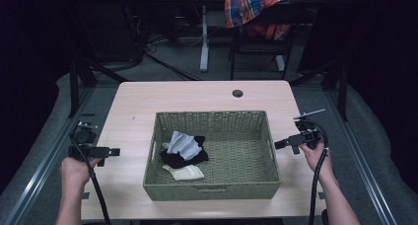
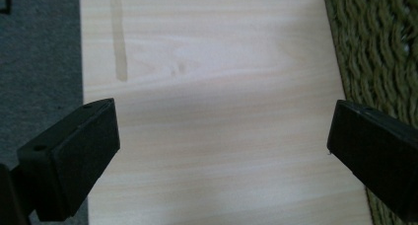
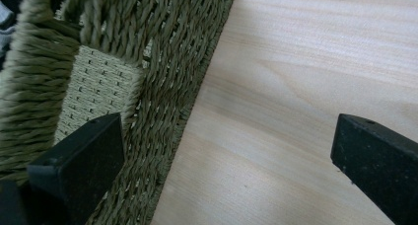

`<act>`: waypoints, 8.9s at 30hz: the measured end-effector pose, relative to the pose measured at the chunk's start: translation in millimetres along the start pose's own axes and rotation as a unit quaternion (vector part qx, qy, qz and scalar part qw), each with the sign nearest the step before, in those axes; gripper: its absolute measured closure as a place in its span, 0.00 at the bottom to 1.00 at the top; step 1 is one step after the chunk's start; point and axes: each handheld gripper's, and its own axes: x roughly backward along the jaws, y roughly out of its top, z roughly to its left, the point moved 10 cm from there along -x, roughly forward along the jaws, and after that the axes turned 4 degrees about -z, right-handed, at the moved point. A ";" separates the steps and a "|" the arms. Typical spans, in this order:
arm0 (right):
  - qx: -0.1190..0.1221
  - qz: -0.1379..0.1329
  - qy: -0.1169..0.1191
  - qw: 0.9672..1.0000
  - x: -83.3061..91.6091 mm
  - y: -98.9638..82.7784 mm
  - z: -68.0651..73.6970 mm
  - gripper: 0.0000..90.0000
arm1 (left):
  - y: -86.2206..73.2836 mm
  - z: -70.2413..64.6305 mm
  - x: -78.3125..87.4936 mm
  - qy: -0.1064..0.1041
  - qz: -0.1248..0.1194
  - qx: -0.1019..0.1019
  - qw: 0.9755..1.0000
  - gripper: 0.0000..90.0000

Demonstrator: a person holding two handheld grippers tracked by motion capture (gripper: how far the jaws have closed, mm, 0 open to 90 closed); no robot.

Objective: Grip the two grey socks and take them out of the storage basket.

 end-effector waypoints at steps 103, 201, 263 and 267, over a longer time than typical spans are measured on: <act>-0.013 0.005 -0.002 1.000 0.1 -2.2 -6.0 0.02 | 88.3 -209.3 -42.3 -0.108 0.076 -0.253 0.958 0.96; -0.016 0.019 -0.008 1.000 -1.6 -5.3 -6.8 0.03 | 96.2 -24.7 -26.4 0.032 0.054 -0.099 0.993 0.96; -0.017 0.018 -0.006 1.000 -2.5 -5.0 -6.2 0.04 | 78.4 -209.9 -31.2 -0.059 0.031 -0.263 0.963 0.01; -0.018 0.018 -0.007 1.000 -2.6 -5.0 -6.1 0.04 | 72.9 -215.8 -40.1 -0.064 0.048 -0.267 0.960 0.01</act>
